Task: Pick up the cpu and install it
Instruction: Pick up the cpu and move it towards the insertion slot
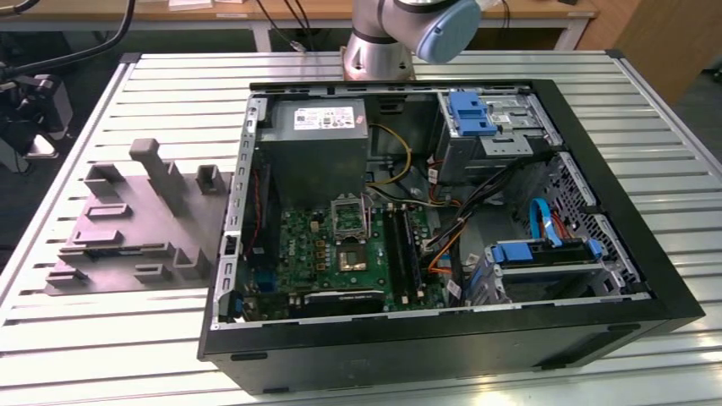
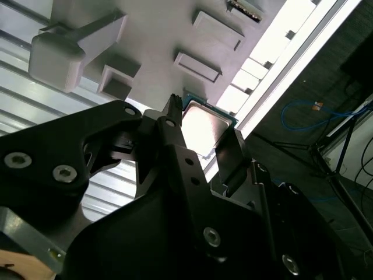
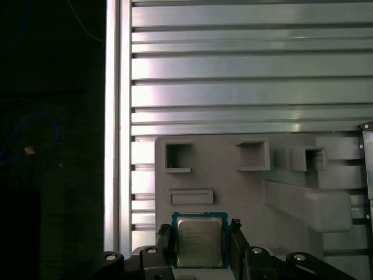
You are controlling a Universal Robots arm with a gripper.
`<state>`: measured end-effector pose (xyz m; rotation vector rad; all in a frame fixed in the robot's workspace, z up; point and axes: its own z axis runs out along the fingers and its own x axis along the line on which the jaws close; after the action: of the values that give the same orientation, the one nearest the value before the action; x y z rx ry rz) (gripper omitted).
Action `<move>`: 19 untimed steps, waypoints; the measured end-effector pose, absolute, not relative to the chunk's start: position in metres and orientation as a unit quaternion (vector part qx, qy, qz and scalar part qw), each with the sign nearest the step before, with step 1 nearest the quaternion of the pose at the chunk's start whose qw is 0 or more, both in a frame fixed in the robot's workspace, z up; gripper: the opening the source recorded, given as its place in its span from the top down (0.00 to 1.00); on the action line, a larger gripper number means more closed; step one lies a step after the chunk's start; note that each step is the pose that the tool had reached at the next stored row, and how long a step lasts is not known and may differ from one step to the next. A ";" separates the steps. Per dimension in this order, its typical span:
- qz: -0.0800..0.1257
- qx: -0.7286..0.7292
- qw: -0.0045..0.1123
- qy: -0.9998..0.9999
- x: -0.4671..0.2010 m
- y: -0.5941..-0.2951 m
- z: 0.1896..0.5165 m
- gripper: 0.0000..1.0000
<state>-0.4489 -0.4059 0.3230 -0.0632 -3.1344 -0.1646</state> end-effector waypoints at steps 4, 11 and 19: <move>-0.052 -0.020 0.001 -0.998 -0.449 -0.406 0.323 0.52; -0.052 -0.020 0.001 -0.998 -0.449 -0.406 0.323 0.52; -0.052 -0.020 0.001 -0.998 -0.449 -0.406 0.330 0.52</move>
<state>-0.4487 -0.4060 0.3295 -0.0632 -3.1344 -0.1645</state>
